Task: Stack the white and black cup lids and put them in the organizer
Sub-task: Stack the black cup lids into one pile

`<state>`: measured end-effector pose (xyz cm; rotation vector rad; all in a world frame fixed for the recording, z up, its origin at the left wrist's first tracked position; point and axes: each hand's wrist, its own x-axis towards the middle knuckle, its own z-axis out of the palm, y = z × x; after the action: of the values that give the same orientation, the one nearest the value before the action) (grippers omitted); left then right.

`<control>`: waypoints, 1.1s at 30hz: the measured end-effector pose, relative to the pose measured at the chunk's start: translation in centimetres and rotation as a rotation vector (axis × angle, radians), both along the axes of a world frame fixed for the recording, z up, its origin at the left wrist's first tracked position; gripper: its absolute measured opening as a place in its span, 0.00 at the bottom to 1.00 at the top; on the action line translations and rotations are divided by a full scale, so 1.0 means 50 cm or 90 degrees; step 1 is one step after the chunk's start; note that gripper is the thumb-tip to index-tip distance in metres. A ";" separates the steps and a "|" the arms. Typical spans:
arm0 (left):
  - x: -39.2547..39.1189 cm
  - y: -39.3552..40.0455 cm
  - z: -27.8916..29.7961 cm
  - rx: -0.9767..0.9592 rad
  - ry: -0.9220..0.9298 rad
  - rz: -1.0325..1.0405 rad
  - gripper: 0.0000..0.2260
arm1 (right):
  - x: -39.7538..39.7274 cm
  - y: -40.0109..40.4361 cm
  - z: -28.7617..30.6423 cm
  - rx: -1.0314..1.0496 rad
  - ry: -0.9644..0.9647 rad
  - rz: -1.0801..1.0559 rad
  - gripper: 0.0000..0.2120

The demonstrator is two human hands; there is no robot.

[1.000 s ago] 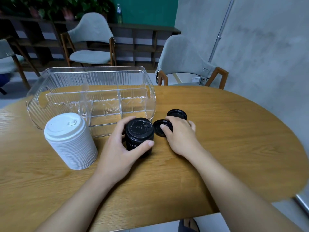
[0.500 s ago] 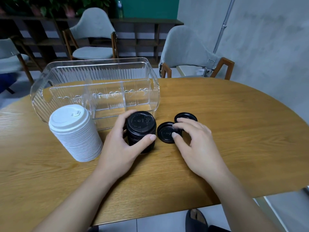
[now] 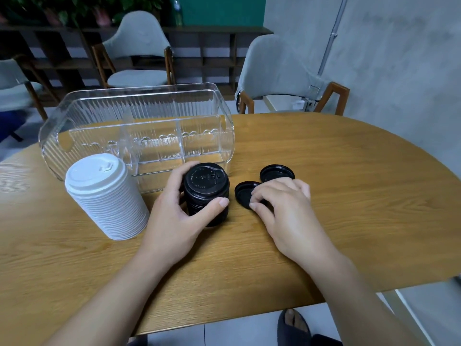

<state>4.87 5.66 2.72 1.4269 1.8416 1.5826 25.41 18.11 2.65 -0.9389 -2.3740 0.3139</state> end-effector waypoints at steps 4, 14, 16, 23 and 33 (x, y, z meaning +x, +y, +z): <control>0.002 -0.003 0.002 0.003 0.003 -0.014 0.33 | 0.007 -0.015 0.027 -0.095 0.124 0.002 0.05; 0.017 -0.015 0.015 -0.017 0.034 -0.064 0.37 | 0.009 -0.020 0.074 -0.433 0.537 -0.105 0.06; 0.025 -0.015 0.014 -0.019 0.053 -0.072 0.39 | 0.003 -0.018 0.080 -0.489 0.606 -0.099 0.06; 0.031 -0.006 0.022 0.087 0.263 -0.039 0.46 | -0.015 -0.032 0.102 -0.633 0.701 -0.016 0.08; 0.030 -0.006 0.027 0.171 0.234 0.020 0.36 | -0.055 -0.082 0.111 -0.539 0.563 0.074 0.11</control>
<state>6.37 5.38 4.07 1.9256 1.9029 1.7280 22.68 14.00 8.22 -0.7435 -1.4324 1.5025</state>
